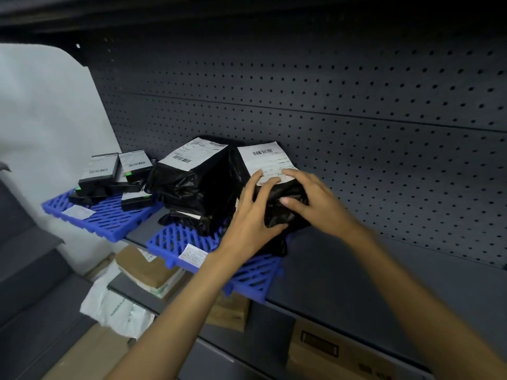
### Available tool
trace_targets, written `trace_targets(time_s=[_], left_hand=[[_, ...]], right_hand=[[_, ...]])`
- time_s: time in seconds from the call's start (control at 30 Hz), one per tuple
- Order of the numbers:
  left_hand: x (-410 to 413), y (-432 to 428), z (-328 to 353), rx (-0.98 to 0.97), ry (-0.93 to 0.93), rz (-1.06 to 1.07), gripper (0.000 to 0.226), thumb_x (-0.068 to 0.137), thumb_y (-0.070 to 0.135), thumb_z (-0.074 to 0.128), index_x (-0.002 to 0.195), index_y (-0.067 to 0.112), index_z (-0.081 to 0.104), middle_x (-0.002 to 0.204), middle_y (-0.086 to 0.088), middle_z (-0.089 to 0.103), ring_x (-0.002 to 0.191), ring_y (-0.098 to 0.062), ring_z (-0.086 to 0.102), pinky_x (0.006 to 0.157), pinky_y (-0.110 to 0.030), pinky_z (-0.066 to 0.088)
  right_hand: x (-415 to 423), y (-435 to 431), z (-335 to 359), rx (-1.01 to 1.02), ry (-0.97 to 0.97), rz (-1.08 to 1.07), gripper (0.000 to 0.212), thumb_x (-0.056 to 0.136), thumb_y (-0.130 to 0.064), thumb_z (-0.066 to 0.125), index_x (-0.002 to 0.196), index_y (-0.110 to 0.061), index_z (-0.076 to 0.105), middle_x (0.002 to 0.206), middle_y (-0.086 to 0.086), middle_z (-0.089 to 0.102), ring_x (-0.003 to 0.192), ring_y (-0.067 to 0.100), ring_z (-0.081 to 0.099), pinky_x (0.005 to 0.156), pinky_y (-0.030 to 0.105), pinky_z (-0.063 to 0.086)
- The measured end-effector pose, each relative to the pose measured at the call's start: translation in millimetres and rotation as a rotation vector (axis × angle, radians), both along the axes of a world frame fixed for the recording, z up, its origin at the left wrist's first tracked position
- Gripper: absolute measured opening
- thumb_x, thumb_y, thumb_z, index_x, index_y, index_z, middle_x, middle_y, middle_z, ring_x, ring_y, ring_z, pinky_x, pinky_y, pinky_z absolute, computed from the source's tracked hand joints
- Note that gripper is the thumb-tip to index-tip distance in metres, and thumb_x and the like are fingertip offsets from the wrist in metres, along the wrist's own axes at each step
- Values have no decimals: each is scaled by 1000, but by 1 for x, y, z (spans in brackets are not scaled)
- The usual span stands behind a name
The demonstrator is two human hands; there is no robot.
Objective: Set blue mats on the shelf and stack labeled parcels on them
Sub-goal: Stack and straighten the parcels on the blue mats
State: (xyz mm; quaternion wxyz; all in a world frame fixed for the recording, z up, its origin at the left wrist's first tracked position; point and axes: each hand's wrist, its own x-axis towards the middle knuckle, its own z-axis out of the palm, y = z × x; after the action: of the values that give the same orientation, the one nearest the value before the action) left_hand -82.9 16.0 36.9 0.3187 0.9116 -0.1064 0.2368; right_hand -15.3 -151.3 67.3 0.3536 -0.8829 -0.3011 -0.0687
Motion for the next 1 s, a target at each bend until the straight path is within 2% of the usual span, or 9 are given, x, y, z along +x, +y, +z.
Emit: trace_targets(time_s=[0.13, 0.27, 0.4, 0.5, 0.6, 0.7, 0.77, 0.87, 1.0], left_hand=[[5, 29, 17, 3, 36, -97, 88, 74, 26, 84, 148, 31, 35, 157, 7, 19, 142, -3, 28, 114, -21, 31], [10, 63, 33, 71, 16, -181, 86, 73, 24, 84, 147, 26, 39, 152, 4, 30, 142, 1, 29, 115, -13, 23], [6, 76, 16, 125, 97, -202, 88, 75, 15, 81, 149, 27, 35, 156, 7, 22, 146, 0, 20, 117, -16, 22], [5, 76, 9, 109, 97, -211, 89, 77, 16, 81, 150, 32, 31, 158, 11, 16, 148, -2, 16, 119, -20, 21], [2, 76, 9, 192, 56, -156, 91, 79, 21, 81, 151, 35, 28, 159, 12, 13, 149, -6, 17, 120, -33, 28], [-12, 65, -2, 348, -110, 61, 92, 79, 20, 80, 152, 35, 26, 161, 8, 14, 147, -19, 25, 113, -42, 40], [-21, 55, -14, 309, -173, 126, 89, 81, 16, 77, 152, 33, 26, 161, 5, 16, 145, -23, 30, 109, -45, 43], [-22, 52, -21, 176, -147, 83, 86, 85, 8, 72, 153, 34, 25, 161, 8, 12, 140, -19, 36, 93, -44, 55], [-14, 63, -13, 169, -144, 32, 87, 83, 3, 73, 153, 29, 28, 161, 7, 14, 136, -14, 37, 87, -42, 57]], right_hand=[[-5, 10, 7, 12, -10, 14, 68, 91, -39, 64, 150, -28, 33, 149, 3, 35, 137, 18, 36, 107, 23, 29], [-13, 23, 9, 59, -1, 12, 77, 86, -54, 63, 151, -34, 28, 157, 3, 24, 142, 22, 30, 115, 43, 32], [-23, 33, -12, -81, 48, 34, 98, 81, -57, 69, 155, -37, 9, 164, 0, 3, 148, 24, 19, 115, 53, 27], [-23, 33, -26, -138, -25, -2, 111, 77, -47, 77, 154, -41, -3, 164, -4, -7, 146, 25, 26, 110, 54, 31], [-23, 31, -31, -145, -76, -32, 114, 77, -37, 81, 153, -45, -4, 164, -5, -3, 140, 28, 38, 106, 56, 37], [-29, 31, -38, -94, -128, -48, 112, 79, -28, 80, 151, -49, -3, 163, -6, 6, 134, 28, 45, 102, 56, 42], [-34, 34, -42, -64, -173, -67, 107, 82, -21, 77, 151, -48, 0, 162, -4, 13, 129, 28, 50, 97, 53, 47], [-38, 39, -44, -60, -213, -120, 101, 84, -16, 74, 152, -46, 5, 161, -1, 17, 122, 29, 56, 91, 47, 50], [-37, 45, -42, -68, -217, -173, 101, 85, -16, 73, 152, -47, 5, 162, 2, 16, 113, 33, 61, 89, 47, 50]])
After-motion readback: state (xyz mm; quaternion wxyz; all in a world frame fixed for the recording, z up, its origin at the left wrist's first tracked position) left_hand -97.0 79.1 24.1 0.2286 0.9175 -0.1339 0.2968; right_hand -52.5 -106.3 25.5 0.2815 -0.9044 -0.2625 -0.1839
